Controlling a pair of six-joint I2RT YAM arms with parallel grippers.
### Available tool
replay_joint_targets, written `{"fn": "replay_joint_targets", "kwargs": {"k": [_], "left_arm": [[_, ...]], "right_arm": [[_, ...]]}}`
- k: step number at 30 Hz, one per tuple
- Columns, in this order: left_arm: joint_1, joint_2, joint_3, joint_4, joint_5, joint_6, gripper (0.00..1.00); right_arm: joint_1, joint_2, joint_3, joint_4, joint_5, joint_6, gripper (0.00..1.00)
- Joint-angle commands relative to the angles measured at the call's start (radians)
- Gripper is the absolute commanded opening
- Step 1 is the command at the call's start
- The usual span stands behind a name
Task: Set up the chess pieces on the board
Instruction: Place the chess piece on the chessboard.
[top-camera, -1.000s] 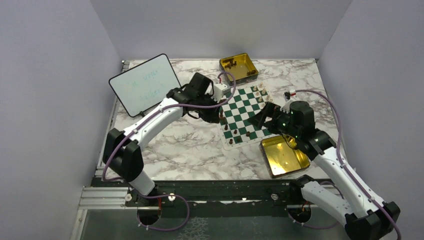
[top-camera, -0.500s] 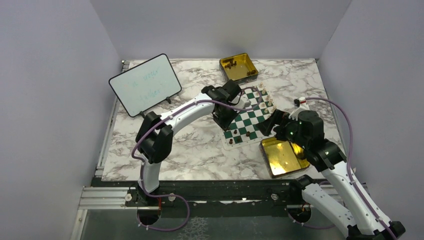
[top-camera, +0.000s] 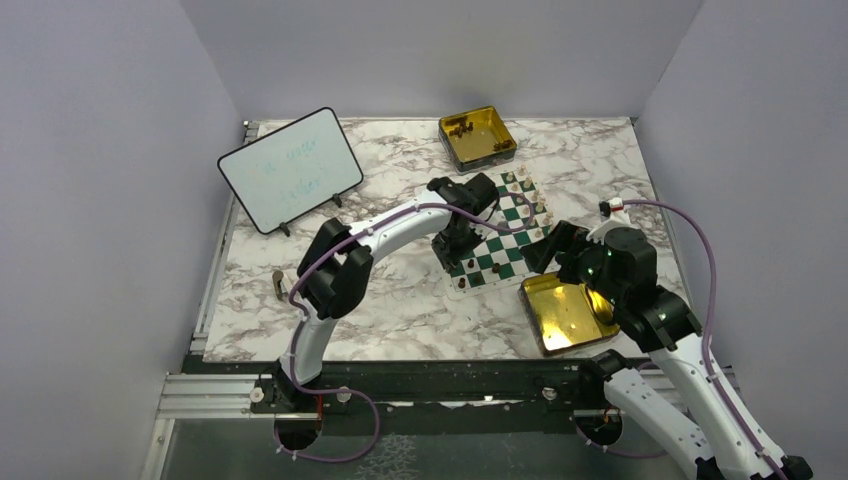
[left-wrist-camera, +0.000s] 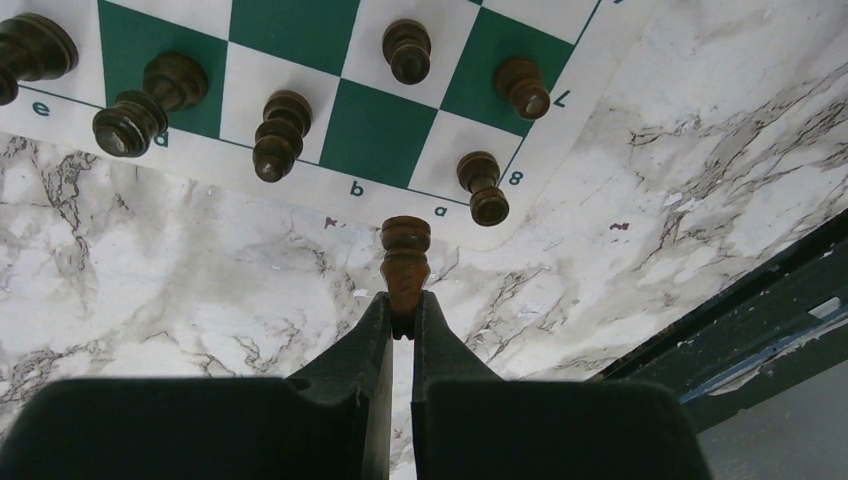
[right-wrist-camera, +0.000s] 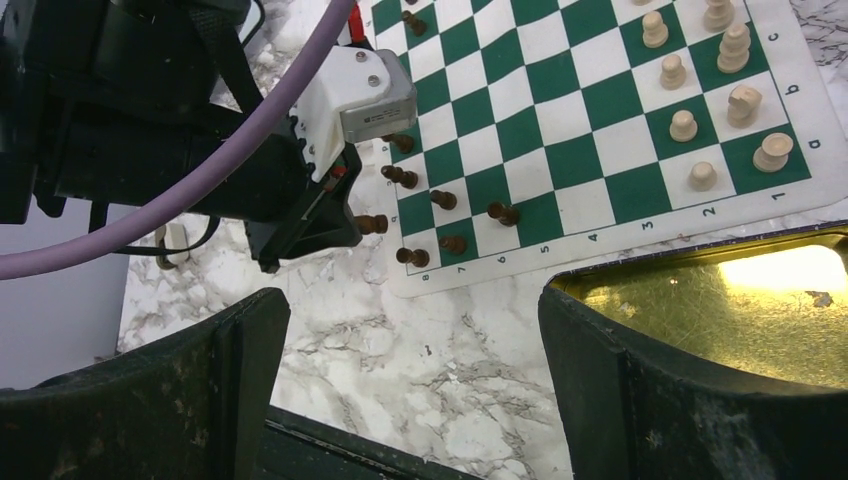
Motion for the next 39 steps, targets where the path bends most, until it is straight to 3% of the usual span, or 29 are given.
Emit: {"fn": "replay_joint_targets", "kwargs": {"k": [1,39], "left_arm": [[-0.017,0.035,0.067,-0.043,-0.033,0.009,0.08],[-0.047,0.176,0.186,-0.112,-0.118,0.021,0.11]], "right_arm": [[-0.003,-0.015,0.005,-0.016,0.045,-0.008,1.00],[-0.002,-0.044,-0.001,-0.014,0.059,-0.005,1.00]]}}
